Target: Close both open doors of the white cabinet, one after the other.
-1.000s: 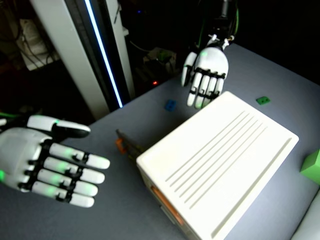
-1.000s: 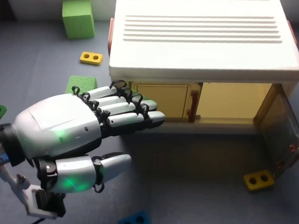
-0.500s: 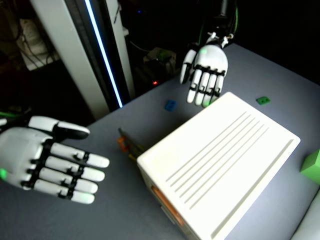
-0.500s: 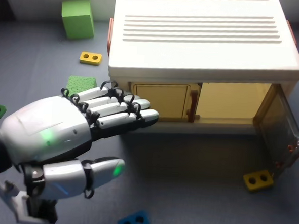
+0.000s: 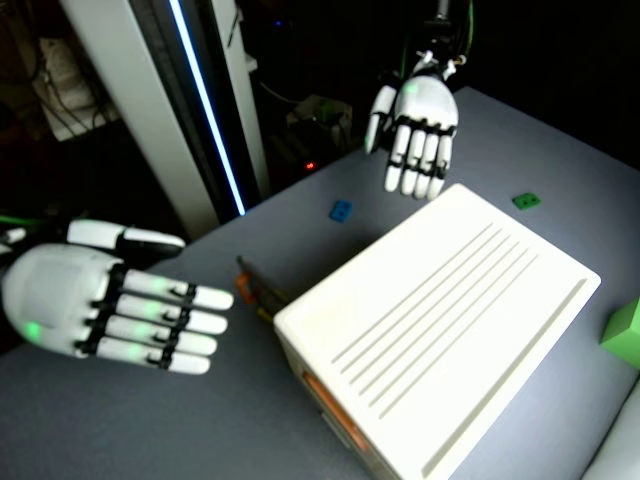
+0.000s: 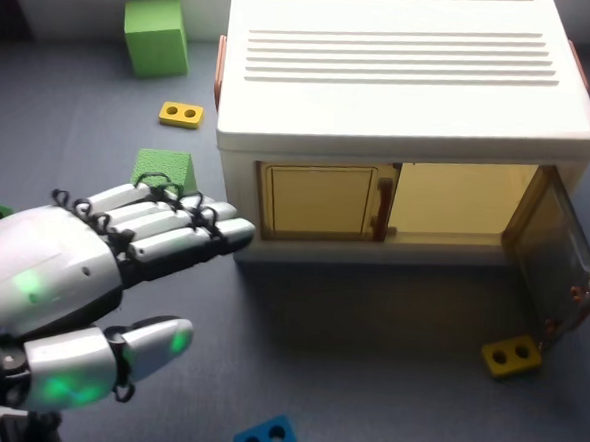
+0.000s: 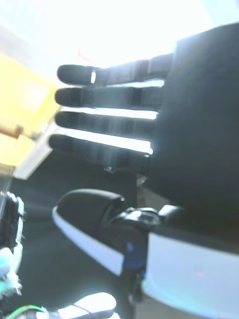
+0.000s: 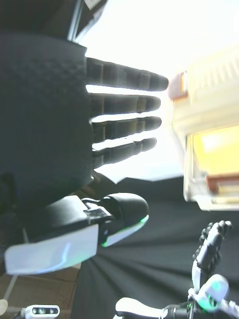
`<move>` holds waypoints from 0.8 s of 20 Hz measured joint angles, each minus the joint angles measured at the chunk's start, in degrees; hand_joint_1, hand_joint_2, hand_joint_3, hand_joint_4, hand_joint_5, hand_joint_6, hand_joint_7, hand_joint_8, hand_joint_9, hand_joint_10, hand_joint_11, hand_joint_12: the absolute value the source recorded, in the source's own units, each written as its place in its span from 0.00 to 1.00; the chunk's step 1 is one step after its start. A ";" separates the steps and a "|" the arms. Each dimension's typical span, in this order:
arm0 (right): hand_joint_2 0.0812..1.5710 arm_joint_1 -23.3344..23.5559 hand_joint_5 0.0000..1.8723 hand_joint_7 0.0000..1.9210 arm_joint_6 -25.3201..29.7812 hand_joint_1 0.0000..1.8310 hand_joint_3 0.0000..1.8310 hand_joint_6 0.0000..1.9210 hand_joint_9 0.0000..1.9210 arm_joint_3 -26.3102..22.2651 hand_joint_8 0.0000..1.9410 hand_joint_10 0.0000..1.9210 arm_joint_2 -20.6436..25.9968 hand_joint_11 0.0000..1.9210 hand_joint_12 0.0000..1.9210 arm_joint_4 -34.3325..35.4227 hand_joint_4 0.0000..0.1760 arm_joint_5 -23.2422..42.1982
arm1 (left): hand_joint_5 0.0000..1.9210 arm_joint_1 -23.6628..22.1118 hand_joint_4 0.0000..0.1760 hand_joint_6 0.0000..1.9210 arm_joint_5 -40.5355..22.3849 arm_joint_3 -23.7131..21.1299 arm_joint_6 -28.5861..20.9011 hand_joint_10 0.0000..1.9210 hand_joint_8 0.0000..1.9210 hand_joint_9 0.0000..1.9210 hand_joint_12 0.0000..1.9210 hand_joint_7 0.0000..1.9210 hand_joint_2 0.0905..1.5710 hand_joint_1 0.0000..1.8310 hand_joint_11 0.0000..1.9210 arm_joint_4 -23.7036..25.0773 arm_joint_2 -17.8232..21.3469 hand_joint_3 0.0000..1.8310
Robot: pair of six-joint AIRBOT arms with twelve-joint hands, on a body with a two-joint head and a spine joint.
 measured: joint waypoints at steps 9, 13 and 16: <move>0.89 0.83 0.05 0.03 0.00 0.01 0.00 0.00 0.01 -0.15 0.00 0.00 -0.24 0.04 0.00 -3.10 0.00 -4.57 | 0.09 8.46 0.00 0.00 -8.48 -2.71 3.58 0.01 0.00 0.12 0.37 0.09 1.00 0.00 0.00 -10.10 2.91 0.08; 0.91 2.21 0.03 0.02 -0.02 0.00 0.00 0.00 0.00 0.07 0.00 0.00 -1.05 0.01 0.00 -4.44 0.00 -7.30 | 0.10 9.90 0.00 0.00 -11.47 -3.06 4.76 0.00 0.00 0.13 0.42 0.12 1.00 0.00 0.00 -11.96 3.37 0.04; 0.91 4.00 0.02 0.01 0.96 0.00 0.00 0.00 0.00 1.14 0.00 0.00 -1.81 0.01 0.00 -6.21 0.00 -8.26 | 0.10 10.56 0.00 0.00 -12.74 -3.17 5.05 0.00 0.00 0.11 0.36 0.10 1.00 0.00 0.00 -12.87 3.39 0.05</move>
